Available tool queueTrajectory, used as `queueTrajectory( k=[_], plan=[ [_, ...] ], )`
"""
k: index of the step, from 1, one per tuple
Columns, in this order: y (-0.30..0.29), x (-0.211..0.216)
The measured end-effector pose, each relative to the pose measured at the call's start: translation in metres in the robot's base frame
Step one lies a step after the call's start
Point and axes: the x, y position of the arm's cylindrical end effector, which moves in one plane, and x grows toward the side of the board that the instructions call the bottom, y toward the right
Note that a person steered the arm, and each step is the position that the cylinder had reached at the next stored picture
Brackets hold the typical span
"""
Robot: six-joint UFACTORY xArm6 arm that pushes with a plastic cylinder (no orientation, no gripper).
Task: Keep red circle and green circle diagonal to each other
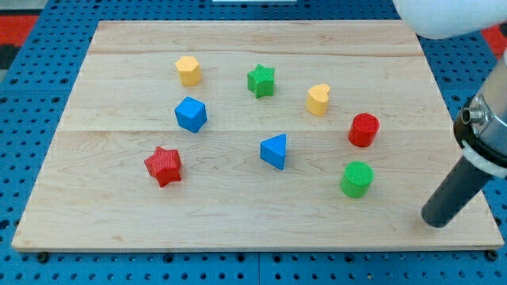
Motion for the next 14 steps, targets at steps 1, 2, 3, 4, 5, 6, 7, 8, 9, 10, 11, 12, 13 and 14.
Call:
queueTrajectory(
  k=[1,2,3,4,5,6,7,8,9,10,11,12,13,14],
  plan=[
    [-0.038,0.000],
    [-0.051,-0.008],
    [-0.059,-0.020],
    [-0.064,-0.022],
    [-0.066,-0.032],
    [-0.066,-0.057],
    [-0.074,-0.038],
    [-0.111,-0.022],
    [-0.094,-0.047],
    [-0.076,-0.082],
    [-0.076,-0.094],
    [-0.035,-0.095],
    [-0.017,-0.106],
    [-0.017,-0.126]
  ],
)
